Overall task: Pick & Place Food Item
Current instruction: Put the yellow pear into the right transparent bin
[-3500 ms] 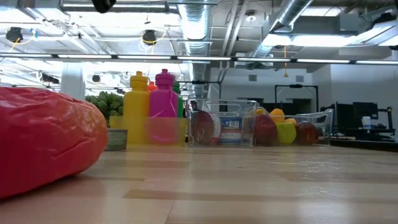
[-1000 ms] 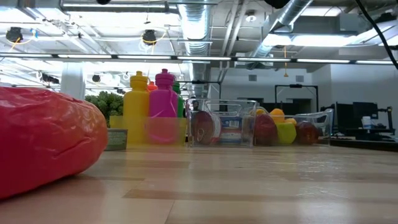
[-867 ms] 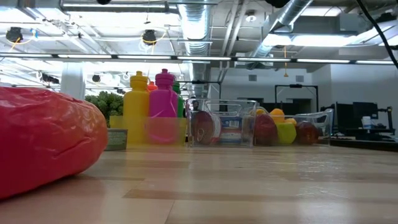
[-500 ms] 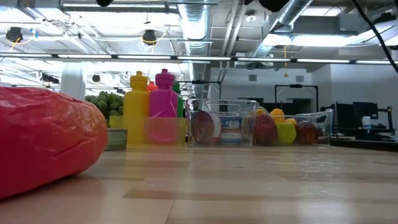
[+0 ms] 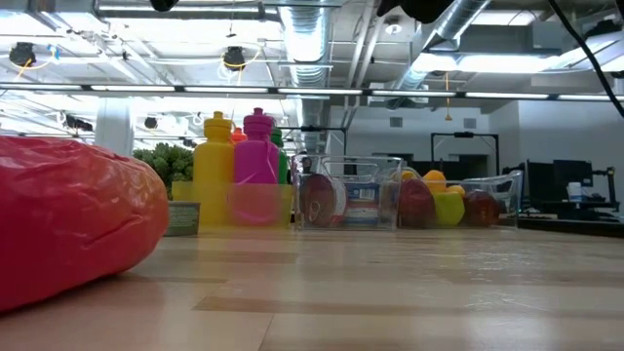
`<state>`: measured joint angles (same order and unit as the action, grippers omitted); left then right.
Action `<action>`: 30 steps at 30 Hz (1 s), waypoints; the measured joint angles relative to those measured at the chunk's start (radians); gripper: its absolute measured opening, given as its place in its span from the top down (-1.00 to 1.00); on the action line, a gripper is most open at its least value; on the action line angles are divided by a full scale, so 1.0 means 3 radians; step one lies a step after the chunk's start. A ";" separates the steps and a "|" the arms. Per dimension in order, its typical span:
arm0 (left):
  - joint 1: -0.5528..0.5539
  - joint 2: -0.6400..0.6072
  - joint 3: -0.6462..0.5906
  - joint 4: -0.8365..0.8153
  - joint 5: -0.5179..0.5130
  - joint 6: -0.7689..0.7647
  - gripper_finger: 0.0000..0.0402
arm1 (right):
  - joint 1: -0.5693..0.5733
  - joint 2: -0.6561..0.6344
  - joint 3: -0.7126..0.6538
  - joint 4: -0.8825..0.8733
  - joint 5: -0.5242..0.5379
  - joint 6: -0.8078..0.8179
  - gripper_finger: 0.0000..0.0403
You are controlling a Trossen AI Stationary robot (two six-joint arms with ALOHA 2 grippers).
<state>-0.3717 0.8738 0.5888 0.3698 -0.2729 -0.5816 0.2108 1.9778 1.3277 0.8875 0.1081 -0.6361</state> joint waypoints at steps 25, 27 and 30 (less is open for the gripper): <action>0.0027 -0.0163 -0.0006 -0.0020 0.0248 0.0004 -0.65 | 0.0021 -0.0008 0.0006 0.0030 0.0070 -0.0010 -0.44; 0.0025 -0.0241 -0.0006 -0.0043 0.0269 0.0054 -0.65 | 0.0034 -0.0057 0.0004 0.0007 0.0076 -0.0010 -0.44; 0.0023 -0.0404 0.0006 -0.0131 0.0290 0.0199 -0.65 | 0.0069 -0.0115 0.0004 -0.0042 0.0090 -0.0001 -0.44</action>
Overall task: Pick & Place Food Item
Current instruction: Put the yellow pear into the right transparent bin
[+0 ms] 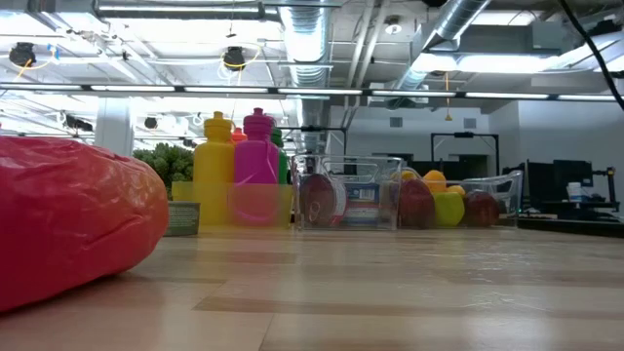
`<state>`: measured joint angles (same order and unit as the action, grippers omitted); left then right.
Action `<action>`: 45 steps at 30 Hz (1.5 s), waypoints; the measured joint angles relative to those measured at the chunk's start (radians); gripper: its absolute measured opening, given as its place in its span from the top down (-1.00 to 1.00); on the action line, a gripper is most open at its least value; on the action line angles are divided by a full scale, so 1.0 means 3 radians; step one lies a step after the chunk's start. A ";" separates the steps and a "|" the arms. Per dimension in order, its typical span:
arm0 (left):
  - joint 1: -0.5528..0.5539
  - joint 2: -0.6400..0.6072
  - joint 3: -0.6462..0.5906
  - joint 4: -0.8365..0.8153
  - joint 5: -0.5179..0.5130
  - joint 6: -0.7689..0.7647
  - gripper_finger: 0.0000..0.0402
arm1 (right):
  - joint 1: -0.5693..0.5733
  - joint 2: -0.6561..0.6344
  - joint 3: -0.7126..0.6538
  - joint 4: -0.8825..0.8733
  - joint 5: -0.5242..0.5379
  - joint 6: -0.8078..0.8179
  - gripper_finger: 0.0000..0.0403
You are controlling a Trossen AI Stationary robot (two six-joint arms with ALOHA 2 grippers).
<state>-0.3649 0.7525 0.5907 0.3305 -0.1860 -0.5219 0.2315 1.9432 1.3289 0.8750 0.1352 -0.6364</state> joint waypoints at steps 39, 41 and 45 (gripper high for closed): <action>-0.0008 -0.0099 -0.0820 0.0289 -0.0553 0.1105 -0.65 | -0.0515 -0.2369 -0.0008 -0.4437 0.3664 0.2510 -0.44; -0.0008 -0.0099 -0.0859 0.0356 -0.0552 0.1104 -0.65 | -0.0651 -0.2385 -0.0008 -0.4758 0.3657 0.2835 -0.44; -0.0008 -0.0100 -0.0902 0.0478 -0.0552 0.1103 -0.65 | -0.0875 -0.2366 -0.0008 -0.5338 0.3641 0.3359 -0.44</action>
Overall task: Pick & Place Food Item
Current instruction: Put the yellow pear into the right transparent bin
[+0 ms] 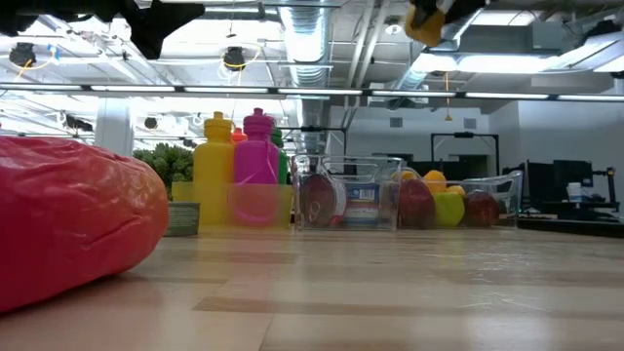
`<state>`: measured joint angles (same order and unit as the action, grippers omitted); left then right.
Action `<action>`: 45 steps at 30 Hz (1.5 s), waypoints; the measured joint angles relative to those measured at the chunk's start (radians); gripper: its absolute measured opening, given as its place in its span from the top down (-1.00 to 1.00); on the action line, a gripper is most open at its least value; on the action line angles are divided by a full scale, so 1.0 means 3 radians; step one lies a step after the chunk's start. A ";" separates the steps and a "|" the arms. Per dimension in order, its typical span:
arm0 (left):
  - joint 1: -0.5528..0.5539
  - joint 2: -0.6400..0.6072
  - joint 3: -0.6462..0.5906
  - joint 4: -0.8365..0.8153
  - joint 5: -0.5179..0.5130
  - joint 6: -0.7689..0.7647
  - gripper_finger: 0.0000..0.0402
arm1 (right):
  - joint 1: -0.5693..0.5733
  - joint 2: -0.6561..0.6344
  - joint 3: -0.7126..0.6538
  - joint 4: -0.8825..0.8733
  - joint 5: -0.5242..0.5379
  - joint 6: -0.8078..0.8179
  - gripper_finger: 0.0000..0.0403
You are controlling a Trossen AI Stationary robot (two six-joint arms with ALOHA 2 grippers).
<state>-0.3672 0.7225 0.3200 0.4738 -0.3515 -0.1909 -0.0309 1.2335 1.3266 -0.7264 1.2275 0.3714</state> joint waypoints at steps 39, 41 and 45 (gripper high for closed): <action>0.0000 0.0001 -0.0006 0.0021 0.0001 -0.0004 -0.65 | -0.1505 0.1396 -0.0362 -0.1287 -0.1122 0.0684 -0.44; 0.0000 0.0001 -0.0006 0.0021 0.0001 -0.0004 -0.65 | -0.1500 0.1419 -0.0362 -0.1290 -0.1128 0.0683 -0.44; 0.0000 0.0001 -0.0007 0.0020 0.0001 -0.0004 -0.65 | -0.1486 0.1408 -0.0362 -0.1297 -0.1124 0.0655 -0.44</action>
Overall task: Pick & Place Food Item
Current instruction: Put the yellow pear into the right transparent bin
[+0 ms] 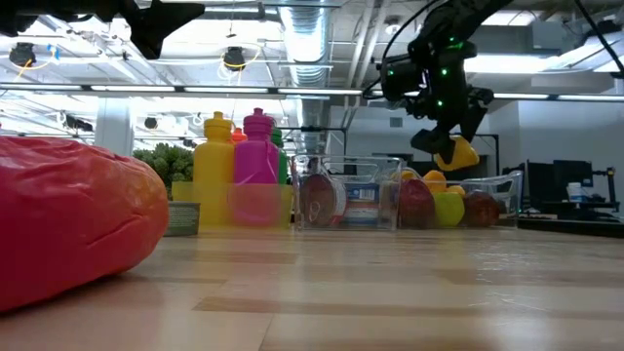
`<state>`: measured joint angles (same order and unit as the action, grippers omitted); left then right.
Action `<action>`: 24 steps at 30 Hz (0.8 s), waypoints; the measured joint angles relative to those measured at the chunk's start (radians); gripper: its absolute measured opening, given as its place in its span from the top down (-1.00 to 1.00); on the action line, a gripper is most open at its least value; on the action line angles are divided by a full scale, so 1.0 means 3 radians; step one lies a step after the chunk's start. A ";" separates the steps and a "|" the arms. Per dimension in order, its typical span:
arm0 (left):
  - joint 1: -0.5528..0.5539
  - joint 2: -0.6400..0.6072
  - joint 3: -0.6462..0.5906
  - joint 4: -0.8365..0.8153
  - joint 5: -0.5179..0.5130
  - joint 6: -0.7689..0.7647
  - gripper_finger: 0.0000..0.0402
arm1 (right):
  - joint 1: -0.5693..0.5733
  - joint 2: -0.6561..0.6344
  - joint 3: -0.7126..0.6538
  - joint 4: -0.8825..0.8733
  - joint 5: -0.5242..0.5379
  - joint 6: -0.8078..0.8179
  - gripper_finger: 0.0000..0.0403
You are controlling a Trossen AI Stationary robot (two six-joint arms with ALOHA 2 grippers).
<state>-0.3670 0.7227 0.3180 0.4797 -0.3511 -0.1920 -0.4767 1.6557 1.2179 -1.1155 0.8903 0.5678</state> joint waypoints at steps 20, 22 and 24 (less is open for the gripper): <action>0.0000 0.0000 0.0000 -0.0001 0.0001 0.0000 -0.65 | -0.0001 -0.0024 0.0001 -0.0032 -0.0543 -0.0449 -0.78; 0.0000 0.0000 0.0000 -0.0001 0.0001 0.0000 -0.65 | -0.0030 -0.0024 0.0001 -0.0026 -0.0555 -0.0484 -0.88; 0.0000 0.0000 0.0000 -0.0001 0.0001 0.0000 -0.65 | -0.0055 -0.0024 0.0001 -0.0009 -0.0559 -0.0490 -0.95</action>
<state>-0.3672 0.7227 0.3180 0.4793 -0.3508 -0.1921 -0.4931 1.6485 1.2182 -1.1181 0.7227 0.4210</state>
